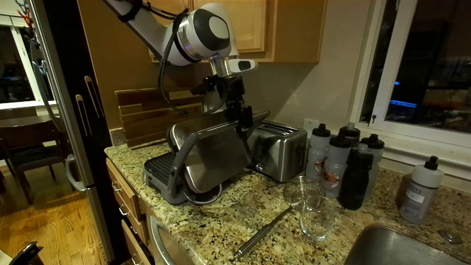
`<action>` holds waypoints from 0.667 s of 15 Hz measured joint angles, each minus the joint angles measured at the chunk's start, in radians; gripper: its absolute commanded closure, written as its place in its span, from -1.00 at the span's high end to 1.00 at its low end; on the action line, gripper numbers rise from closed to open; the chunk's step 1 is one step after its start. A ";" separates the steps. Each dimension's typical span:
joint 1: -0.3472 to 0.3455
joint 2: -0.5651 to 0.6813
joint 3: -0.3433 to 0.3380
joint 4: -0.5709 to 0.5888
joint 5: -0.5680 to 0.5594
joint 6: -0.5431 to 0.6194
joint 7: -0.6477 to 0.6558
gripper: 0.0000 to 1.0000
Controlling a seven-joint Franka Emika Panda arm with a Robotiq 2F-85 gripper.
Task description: Open the grill sandwich maker
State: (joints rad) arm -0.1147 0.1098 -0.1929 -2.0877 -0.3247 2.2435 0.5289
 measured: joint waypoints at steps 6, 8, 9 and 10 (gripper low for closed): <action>-0.007 0.047 -0.025 0.010 -0.009 0.000 0.000 -0.93; -0.007 0.053 -0.026 0.015 -0.009 -0.003 0.000 -0.94; -0.007 0.056 -0.026 0.017 -0.009 -0.003 0.000 -0.76; -0.006 0.059 -0.025 0.018 -0.009 -0.003 0.000 -0.42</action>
State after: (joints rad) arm -0.1205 0.1689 -0.2179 -2.0701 -0.3333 2.2407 0.5289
